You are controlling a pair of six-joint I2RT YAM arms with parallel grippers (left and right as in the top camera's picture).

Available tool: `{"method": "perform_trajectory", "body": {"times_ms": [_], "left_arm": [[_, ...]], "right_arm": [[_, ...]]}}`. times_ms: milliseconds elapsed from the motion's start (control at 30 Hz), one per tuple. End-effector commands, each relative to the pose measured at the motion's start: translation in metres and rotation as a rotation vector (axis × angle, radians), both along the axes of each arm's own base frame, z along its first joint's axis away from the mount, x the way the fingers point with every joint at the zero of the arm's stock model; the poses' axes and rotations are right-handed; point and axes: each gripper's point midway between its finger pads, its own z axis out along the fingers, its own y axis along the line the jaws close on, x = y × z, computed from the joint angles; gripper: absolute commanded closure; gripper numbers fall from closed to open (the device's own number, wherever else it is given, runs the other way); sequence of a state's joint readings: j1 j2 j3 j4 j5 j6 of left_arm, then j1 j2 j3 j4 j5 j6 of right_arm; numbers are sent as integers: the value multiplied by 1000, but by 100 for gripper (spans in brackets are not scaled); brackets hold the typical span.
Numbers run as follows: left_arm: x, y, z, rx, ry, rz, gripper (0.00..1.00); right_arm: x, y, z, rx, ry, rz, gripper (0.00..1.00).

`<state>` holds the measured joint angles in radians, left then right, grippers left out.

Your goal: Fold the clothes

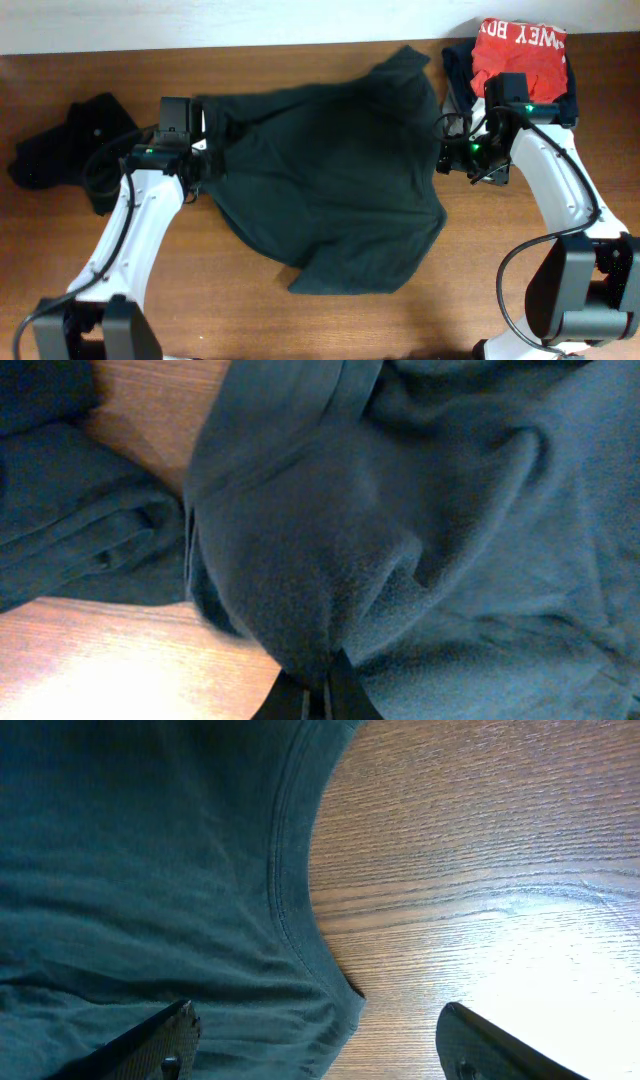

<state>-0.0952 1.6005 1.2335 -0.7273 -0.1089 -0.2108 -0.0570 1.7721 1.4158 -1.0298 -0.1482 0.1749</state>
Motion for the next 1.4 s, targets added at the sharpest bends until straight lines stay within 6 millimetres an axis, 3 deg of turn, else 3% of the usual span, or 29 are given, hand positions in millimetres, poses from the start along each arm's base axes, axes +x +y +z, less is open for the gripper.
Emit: {"method": "perform_trajectory", "body": {"times_ms": [0, 100, 300, 333, 367, 400, 433, 533, 633, 767, 967, 1033, 1133, 1167, 1367], "left_arm": [[4, -6, 7, -4, -28, 8, 99], [18, -11, 11, -11, -85, 0, 99], [66, -21, 9, -30, -231, -9, 95], [75, -22, 6, -32, -253, -9, 87], [86, -22, 2, -30, -283, -5, 63], [96, -23, -3, -29, -306, -3, 25], [105, -23, -9, -27, -326, -3, 1], [111, -24, -26, -26, -312, -3, 1], [95, -21, -32, -16, -243, -3, 1], [66, -15, -25, 42, -146, -52, 1], [26, 0, -6, 73, -65, 24, 2], [16, 2, -9, 25, -35, 120, 11], [5, 3, -23, -24, 12, 241, 44], [2, 3, -29, -37, 25, 276, 49], [5, 3, -64, -111, 22, 432, 53]], "right_arm": [[3, 3, 4, 3, -12, 18, 20], [3, 3, 4, 3, -12, 18, 20], [2, 3, 3, 3, -8, 18, 20], [2, 3, 3, 3, -8, 18, 20], [2, 3, 3, 3, -8, 18, 20], [2, 3, 3, 3, -8, 18, 20], [2, 3, 3, 3, -8, 18, 20], [0, 3, 3, 2, -1, 22, 20], [-1, 2, 3, -5, 5, 21, 20], [0, 2, 3, -5, 3, 20, 20], [1, 2, 3, -5, -4, 20, 20], [2, 2, 3, -5, -8, 20, 20], [2, 2, 3, -5, -8, 20, 20], [2, 2, 3, -5, -8, 20, 20], [2, 2, 3, -5, -7, 20, 20]]}}
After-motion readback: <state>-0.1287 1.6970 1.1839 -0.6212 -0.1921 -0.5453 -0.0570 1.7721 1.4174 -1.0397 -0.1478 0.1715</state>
